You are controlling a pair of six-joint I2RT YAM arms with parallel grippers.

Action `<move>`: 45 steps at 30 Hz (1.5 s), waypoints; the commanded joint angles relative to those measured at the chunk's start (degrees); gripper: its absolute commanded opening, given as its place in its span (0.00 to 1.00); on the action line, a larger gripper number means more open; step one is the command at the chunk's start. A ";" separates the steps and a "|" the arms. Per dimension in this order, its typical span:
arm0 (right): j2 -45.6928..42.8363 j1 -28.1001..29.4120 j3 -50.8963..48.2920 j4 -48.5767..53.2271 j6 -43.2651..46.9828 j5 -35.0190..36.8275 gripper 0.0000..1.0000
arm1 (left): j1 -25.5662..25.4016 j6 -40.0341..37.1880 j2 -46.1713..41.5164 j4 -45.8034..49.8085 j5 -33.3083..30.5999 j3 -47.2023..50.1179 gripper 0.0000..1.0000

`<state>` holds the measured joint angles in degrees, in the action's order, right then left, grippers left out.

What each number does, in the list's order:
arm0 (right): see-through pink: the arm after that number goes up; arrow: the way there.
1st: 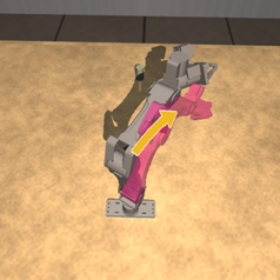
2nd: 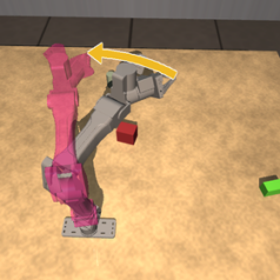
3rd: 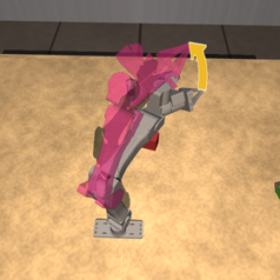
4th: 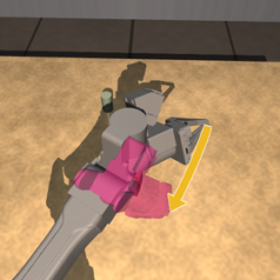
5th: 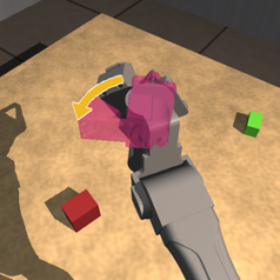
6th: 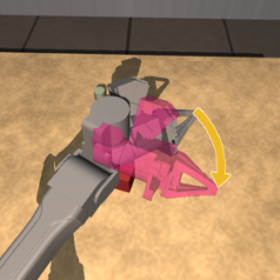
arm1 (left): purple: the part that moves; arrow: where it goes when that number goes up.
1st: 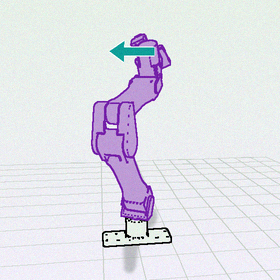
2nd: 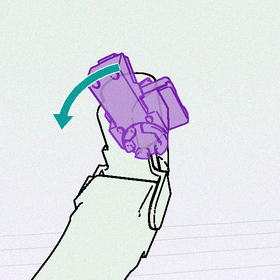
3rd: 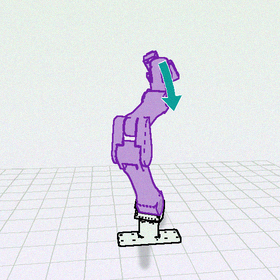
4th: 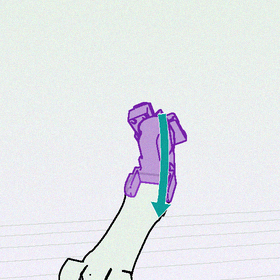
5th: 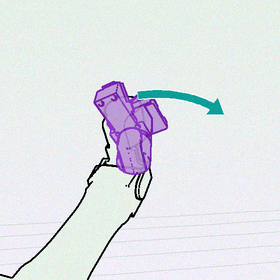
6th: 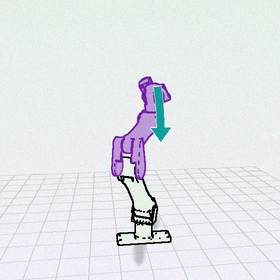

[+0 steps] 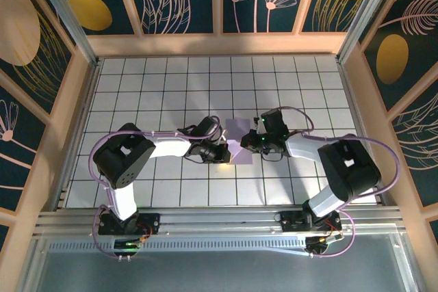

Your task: Fold a paper plane with a square sheet of paper (fold left side to right side)

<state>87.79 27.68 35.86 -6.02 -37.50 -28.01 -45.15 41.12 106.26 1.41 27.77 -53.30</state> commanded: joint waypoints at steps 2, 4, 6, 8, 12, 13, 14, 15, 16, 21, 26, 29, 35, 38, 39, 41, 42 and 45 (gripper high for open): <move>-3.49 1.93 -3.17 -0.10 -0.07 1.03 0.00 | -0.72 -1.13 2.10 3.69 -2.51 -0.49 0.00; -3.50 3.29 -3.81 -1.44 -1.15 1.02 0.00 | -0.73 -1.13 2.08 3.78 -2.72 -0.47 0.00; -2.90 4.73 -3.76 -2.38 -1.83 1.36 0.00 | -0.82 -1.08 2.17 3.93 -2.87 -0.62 0.00; -1.94 5.59 -3.20 -2.60 -1.88 1.55 0.00 | -0.80 -1.12 2.20 4.12 -2.97 -0.80 0.00; 0.61 6.16 -1.48 -3.09 -1.01 1.17 0.00 | -0.91 -1.26 2.20 4.64 -3.21 -1.28 0.00; 1.32 6.32 -0.92 -3.03 -0.67 1.03 0.00 | -0.95 -1.31 2.36 4.82 -3.25 -1.37 0.00; 2.01 6.49 -0.44 -2.92 -0.50 0.94 0.00 | -0.99 -1.39 2.37 4.92 -3.35 -1.41 0.00; 2.69 6.53 0.03 -2.77 -0.32 0.86 0.00 | -0.98 -1.35 2.33 5.00 -3.41 -1.46 0.00; 3.22 6.55 0.33 -2.86 -0.22 0.74 0.00 | -1.00 -1.31 2.37 5.18 -3.42 -1.54 0.00; 5.17 6.67 1.65 -2.07 0.26 1.06 0.00 | -1.16 -1.21 2.09 6.03 -3.99 -1.89 0.00; 7.02 6.44 2.56 0.02 1.32 2.46 0.00 | -1.17 -0.98 2.09 6.84 -4.51 -1.90 0.00; 7.94 6.16 2.99 1.68 2.22 3.69 0.00 | -1.17 -0.84 2.02 7.10 -4.65 -1.72 0.00; 8.43 4.78 2.92 3.98 3.77 5.92 0.00 | -1.17 -0.44 1.78 7.64 -5.14 -1.03 0.00; 7.98 4.03 2.69 4.10 4.40 6.13 0.00 | -1.17 -0.13 1.60 7.64 -5.18 -0.51 0.00; 7.92 3.96 2.73 4.04 4.66 6.04 0.00 | -1.16 -0.08 1.51 7.64 -5.27 -0.36 0.00; 7.61 2.13 2.73 3.96 5.10 5.95 0.00 | -1.17 0.03 1.47 7.56 -5.27 -0.05 0.00; 7.49 1.67 2.80 3.87 5.31 5.74 0.00 | -1.17 0.01 1.49 7.56 -5.23 0.18 0.00; 7.44 0.16 2.89 3.41 6.17 5.01 0.00 | -1.17 -0.08 1.41 7.60 -5.27 0.13 0.00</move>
<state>94.80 30.33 38.22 -5.04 -33.47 -27.44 -46.09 40.75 106.52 3.79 24.80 -55.05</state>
